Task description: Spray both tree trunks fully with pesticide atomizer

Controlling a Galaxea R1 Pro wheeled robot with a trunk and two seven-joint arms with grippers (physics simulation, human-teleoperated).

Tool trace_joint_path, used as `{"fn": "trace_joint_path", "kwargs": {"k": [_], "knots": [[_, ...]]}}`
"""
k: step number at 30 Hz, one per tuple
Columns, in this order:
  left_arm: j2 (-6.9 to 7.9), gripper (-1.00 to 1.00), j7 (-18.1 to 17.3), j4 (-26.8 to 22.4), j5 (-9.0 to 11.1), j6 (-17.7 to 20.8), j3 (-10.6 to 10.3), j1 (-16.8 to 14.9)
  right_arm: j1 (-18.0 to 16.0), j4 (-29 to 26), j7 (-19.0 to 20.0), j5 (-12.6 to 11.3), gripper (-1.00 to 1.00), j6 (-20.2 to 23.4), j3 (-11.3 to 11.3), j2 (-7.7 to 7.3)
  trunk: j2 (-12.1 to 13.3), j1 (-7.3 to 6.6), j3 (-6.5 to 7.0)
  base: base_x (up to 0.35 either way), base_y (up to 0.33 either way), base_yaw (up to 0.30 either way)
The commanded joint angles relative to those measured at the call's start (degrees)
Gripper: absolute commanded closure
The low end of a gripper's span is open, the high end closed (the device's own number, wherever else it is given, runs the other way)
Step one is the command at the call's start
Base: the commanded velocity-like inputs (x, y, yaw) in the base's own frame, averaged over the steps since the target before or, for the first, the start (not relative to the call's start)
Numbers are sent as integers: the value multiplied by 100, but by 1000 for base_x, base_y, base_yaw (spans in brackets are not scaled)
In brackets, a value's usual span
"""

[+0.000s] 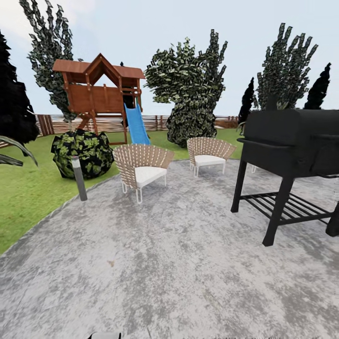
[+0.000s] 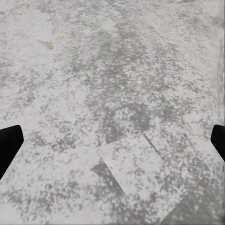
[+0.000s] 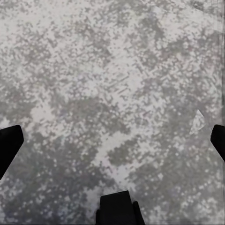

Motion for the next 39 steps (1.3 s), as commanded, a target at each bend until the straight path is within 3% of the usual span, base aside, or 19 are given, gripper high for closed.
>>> {"fn": "trace_joint_path", "kwargs": {"k": [1,16,39], "knots": [[0,-100,1,1,0,0,0,0,0,0,0,0,-100,0,0,0,-42,23,-13,0,0,-263],[0,-100,3,-1,0,0,0,0,0,0,0,0,-100,0,0,0,-643,352,-241,0,0,-165],[0,-100,0,1,0,0,0,0,0,0,0,0,-100,0,0,0,-1566,857,-585,0,0,-253]]}}
